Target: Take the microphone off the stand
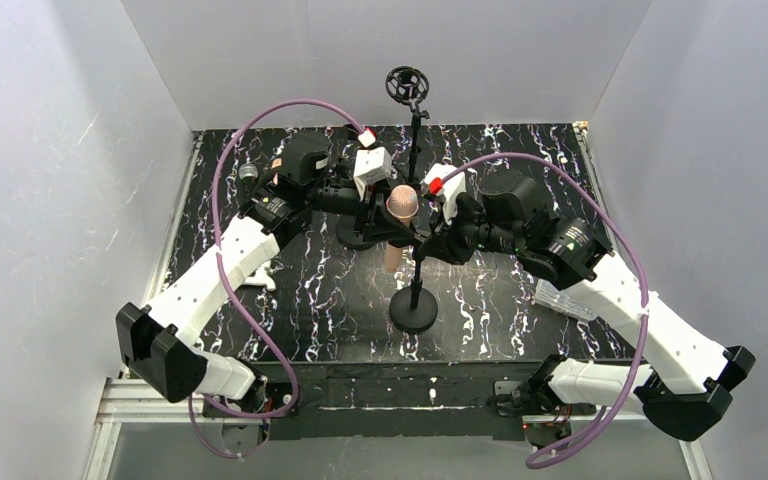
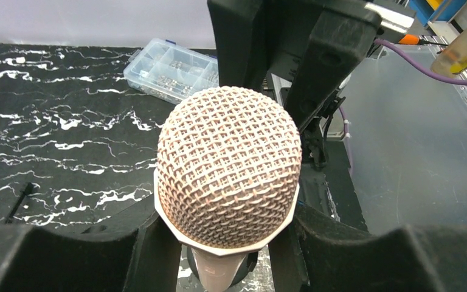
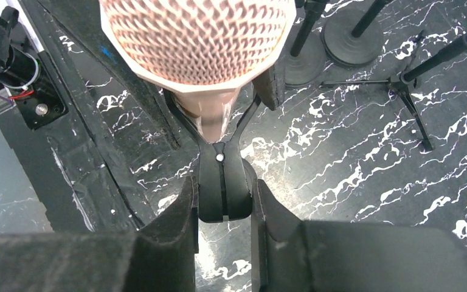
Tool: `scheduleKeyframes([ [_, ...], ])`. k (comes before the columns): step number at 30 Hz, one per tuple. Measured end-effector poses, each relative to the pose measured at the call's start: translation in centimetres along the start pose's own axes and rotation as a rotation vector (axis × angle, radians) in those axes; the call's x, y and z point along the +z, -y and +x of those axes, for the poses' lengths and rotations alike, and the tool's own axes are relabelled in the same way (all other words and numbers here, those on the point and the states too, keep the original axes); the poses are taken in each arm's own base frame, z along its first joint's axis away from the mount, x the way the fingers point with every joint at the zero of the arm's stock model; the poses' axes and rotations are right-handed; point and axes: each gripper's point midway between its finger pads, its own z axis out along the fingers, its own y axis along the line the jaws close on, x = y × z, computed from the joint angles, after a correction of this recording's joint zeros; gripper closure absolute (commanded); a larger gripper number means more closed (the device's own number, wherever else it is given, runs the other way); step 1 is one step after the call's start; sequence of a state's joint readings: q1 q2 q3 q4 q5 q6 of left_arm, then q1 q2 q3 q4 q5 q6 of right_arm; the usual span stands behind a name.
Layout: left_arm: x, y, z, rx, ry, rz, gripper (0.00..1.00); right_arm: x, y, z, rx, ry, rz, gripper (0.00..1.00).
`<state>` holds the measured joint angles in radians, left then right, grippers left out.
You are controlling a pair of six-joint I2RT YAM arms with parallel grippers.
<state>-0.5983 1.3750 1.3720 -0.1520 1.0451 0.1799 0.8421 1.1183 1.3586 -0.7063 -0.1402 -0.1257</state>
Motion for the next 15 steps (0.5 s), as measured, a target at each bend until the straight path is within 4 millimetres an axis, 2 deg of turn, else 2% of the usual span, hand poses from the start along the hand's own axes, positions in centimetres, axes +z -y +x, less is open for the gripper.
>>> scheduleKeyframes([
  [7,0.1,-0.3,0.5,-0.022,-0.013,-0.014,1.00,0.0,0.2,0.1,-0.001,-0.003,0.014,0.99],
  [10,-0.4,-1.0,0.5,-0.027,-0.040,-0.080,1.00,0.0,0.3,0.1,-0.001,-0.003,0.018,0.99],
  [15,-2.2,-1.0,-0.9,0.027,-0.049,-0.193,1.00,0.0,0.4,0.1,0.000,-0.005,0.025,0.99],
])
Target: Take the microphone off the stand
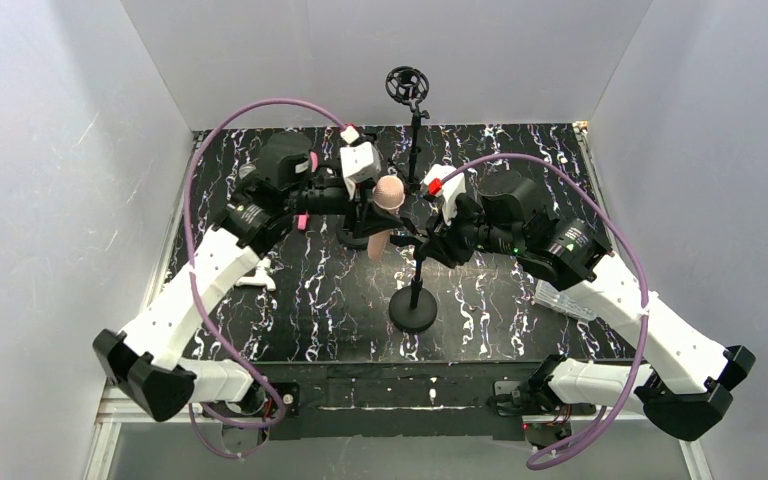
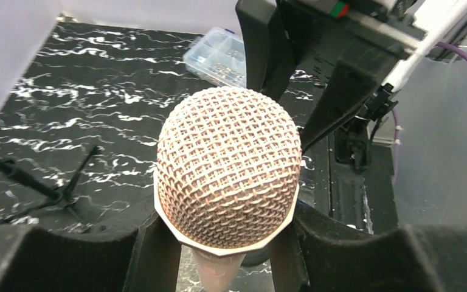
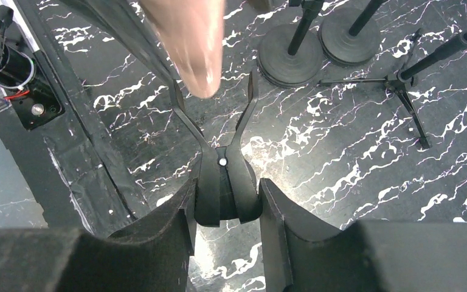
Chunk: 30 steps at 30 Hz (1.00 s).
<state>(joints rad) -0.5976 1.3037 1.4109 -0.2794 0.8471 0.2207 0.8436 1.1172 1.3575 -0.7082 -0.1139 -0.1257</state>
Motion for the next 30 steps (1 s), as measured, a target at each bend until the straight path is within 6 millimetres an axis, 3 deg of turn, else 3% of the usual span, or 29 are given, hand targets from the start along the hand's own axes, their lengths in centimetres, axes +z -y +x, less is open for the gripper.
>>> scheduleKeyframes([
  [5,-2.7,0.4,-2.1,0.055,0.025,-0.124,1.00,0.0,-0.1,0.1,0.001,0.001,0.000,0.97],
  [8,-4.2,-0.2,-2.5,0.058,0.022,-0.227,1.00,-0.1,-0.1,0.1,0.002,0.002,-0.001,0.79],
  [12,-5.4,-2.5,-1.8,0.013,-0.011,-0.390,1.00,-0.1,-0.1,0.1,0.008,0.002,-0.002,0.44],
  [16,-6.0,-4.3,-0.2,-0.039,-0.048,-0.505,1.00,-0.1,-0.3,0.0,0.022,0.005,-0.006,0.24],
  [24,-6.8,-5.6,1.7,-0.108,-0.088,-0.608,1.00,0.0,-0.7,-0.3,0.043,0.017,-0.026,0.03],
  [30,-8.0,-7.1,2.5,-0.138,-0.114,-0.722,1.00,-0.2,-0.7,-1.4,0.064,0.062,-0.021,0.02],
])
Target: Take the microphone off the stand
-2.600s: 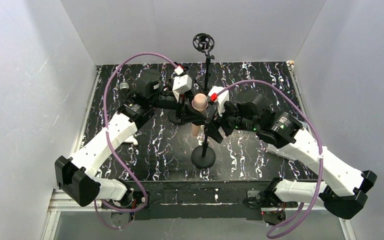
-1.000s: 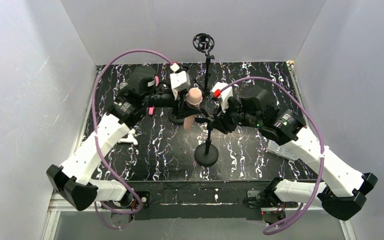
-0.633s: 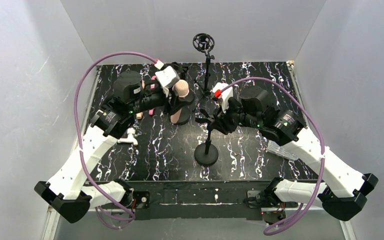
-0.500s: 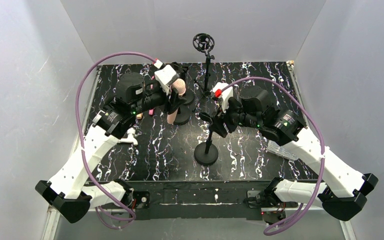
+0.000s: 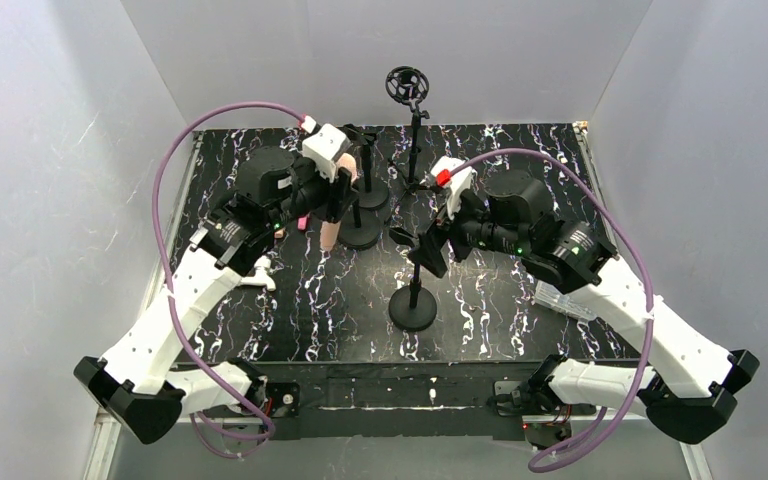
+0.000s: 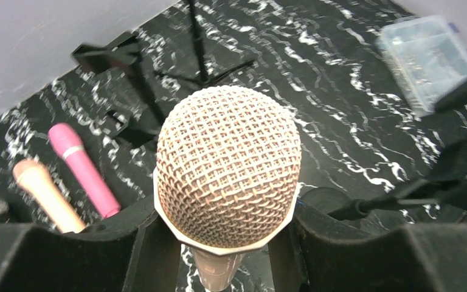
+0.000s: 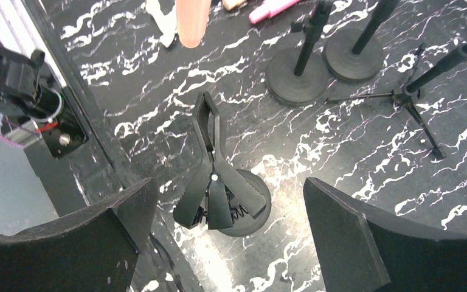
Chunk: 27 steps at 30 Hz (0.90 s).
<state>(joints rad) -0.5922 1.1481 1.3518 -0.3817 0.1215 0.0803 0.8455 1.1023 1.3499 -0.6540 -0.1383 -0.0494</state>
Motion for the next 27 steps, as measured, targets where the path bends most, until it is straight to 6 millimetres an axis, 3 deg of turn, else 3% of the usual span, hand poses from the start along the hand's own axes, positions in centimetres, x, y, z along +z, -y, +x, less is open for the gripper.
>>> scheduleKeyframes([
  [11,1.7,-9.5,3.5,-0.202,-0.152,-0.274,1.00,-3.1,2.5,-5.3,0.103,0.209,0.186,0.02],
  [18,3.5,-16.1,7.1,-0.327,-0.274,-0.408,1.00,-2.4,4.2,-5.0,0.141,0.181,0.281,0.02],
  [22,2.5,-21.3,9.9,-0.386,-0.355,-0.549,1.00,-1.7,4.7,-4.2,0.155,0.146,0.304,0.02],
  [27,-0.7,-28.0,12.9,-0.475,-0.417,-0.720,1.00,-1.2,4.9,-3.7,0.172,0.126,0.313,0.02],
])
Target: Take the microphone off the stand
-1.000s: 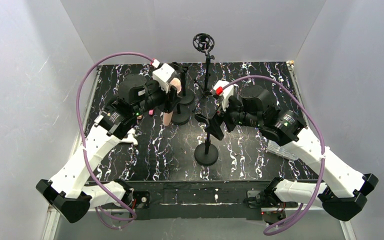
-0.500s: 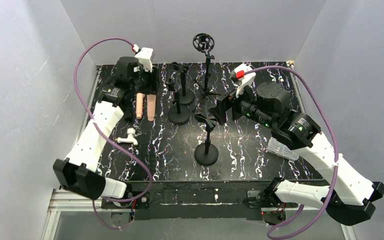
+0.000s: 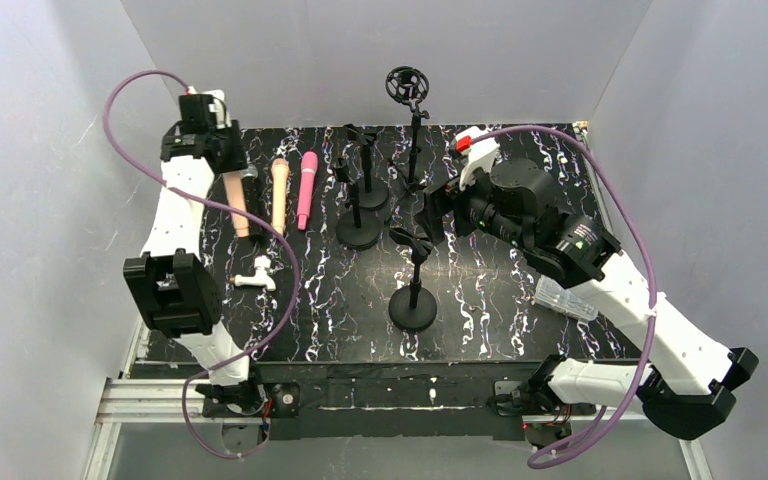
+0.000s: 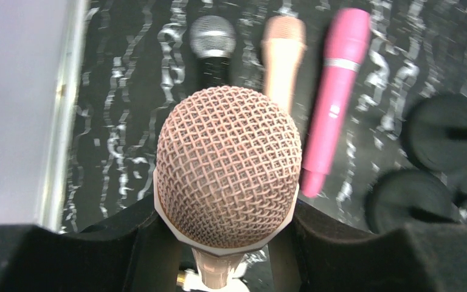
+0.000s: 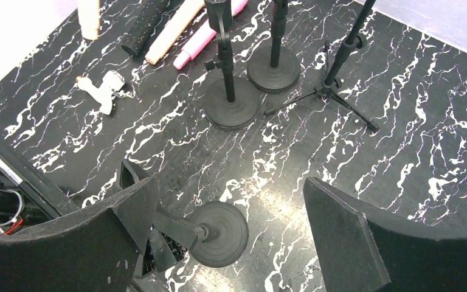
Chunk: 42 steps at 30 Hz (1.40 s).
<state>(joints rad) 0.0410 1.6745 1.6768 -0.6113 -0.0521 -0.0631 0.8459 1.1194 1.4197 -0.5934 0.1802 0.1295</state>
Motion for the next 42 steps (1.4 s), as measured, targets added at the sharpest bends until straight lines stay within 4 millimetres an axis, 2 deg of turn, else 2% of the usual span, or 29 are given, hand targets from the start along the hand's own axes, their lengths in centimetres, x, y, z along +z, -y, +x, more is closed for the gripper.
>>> scheduleKeyframes([
  [4,2.3,-5.1,-0.1,-0.072,-0.044,-0.095,1.00,0.4,0.0,0.5,-0.003,-0.024,0.004,0.02],
  [8,5.3,-7.3,0.4,-0.101,-0.106,-0.131,1.00,1.1,0.0,0.9,-0.007,-0.048,0.008,0.02],
  [11,8.0,-7.8,1.4,-0.108,-0.162,-0.134,1.00,1.4,0.1,1.3,-0.009,-0.070,0.011,0.02],
  [17,12.6,-8.0,5.4,-0.140,-0.297,-0.111,1.00,1.4,0.4,1.4,-0.011,-0.071,0.029,0.02],
  [22,14.6,-8.2,8.4,-0.159,-0.387,-0.116,1.00,1.4,0.5,1.4,-0.012,-0.070,0.036,0.02],
  [26,15.5,-8.5,9.5,-0.162,-0.416,-0.132,1.00,1.5,0.5,1.3,-0.014,-0.068,0.037,0.02],
  [38,17.6,-9.4,12.0,-0.175,-0.475,-0.181,0.54,1.5,0.5,1.3,-0.015,-0.066,0.036,0.02],
  [42,17.6,-9.6,11.9,-0.181,-0.472,-0.192,0.47,1.5,0.5,1.1,-0.013,-0.060,0.035,0.02],
])
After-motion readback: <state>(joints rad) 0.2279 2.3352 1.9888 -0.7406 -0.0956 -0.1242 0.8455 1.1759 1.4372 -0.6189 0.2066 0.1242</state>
